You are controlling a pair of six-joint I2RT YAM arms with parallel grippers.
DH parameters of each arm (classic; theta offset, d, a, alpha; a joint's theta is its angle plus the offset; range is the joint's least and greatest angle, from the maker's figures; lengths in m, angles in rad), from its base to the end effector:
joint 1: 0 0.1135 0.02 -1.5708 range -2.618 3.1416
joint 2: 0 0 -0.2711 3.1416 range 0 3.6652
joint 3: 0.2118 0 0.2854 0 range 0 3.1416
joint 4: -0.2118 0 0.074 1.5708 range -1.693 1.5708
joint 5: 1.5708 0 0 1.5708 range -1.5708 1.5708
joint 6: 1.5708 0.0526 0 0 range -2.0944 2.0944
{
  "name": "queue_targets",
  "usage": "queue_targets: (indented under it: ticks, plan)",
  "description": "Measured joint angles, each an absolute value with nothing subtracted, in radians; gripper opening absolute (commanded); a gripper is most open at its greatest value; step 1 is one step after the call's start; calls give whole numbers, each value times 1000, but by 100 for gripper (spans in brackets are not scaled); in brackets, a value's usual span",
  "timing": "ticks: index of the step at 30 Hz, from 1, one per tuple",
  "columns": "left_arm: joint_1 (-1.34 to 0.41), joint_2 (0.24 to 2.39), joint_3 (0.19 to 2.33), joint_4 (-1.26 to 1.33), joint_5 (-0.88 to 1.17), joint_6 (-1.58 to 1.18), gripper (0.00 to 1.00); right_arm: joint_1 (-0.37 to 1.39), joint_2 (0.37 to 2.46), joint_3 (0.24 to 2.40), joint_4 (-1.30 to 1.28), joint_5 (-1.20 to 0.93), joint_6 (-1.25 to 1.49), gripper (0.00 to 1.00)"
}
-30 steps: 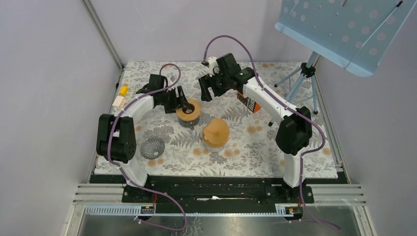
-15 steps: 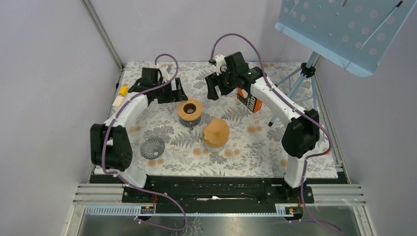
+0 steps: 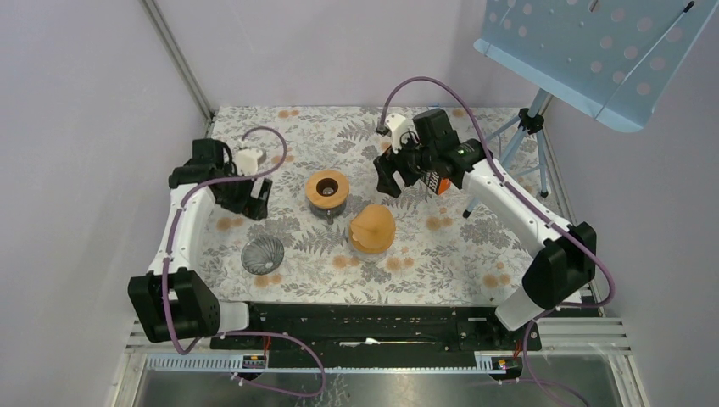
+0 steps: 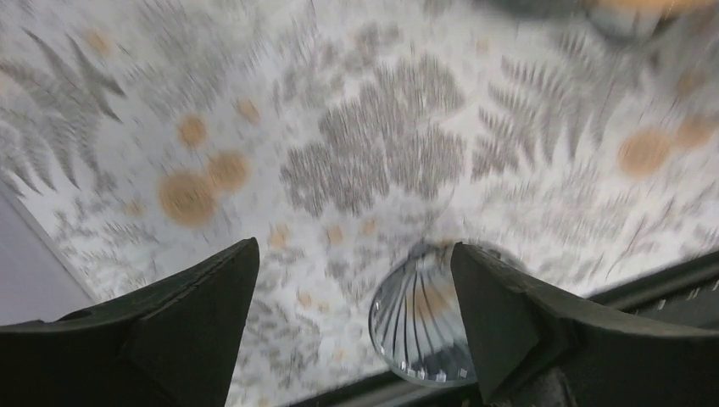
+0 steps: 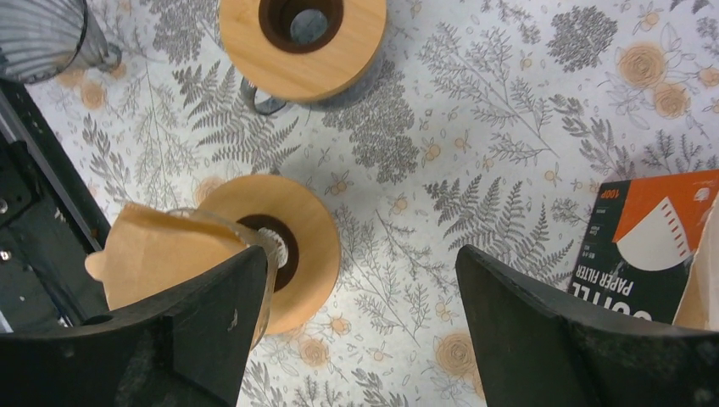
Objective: Place the coffee filter in the dripper
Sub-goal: Place the dripper holder onto the coffee server, then pick up the coffee dripper from the center of the board.
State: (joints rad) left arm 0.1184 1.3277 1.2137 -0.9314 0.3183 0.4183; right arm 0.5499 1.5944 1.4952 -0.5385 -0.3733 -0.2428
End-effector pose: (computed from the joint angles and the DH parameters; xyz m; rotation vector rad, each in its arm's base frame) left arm 0.3008 0.0192 0.2973 0.4891 2.5015 -0.2125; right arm 0.3385 0.2300 0.3434 -1.0463 1.9561 0.5823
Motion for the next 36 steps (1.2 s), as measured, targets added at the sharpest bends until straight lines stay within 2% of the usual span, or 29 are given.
queue_targets:
  ticks: [11, 25, 36]
  plan:
    - [120, 1353, 1080, -1091, 249, 585, 60, 547, 1540, 1380, -535, -385, -287, 89]
    - [120, 1416, 1005, -1080, 250, 598, 40, 540, 1522, 1336, -530, -384, -295, 89]
    - [120, 1444, 1010, -1084, 287, 583, 9, 535, 1517, 1375, -550, -382, -295, 89]
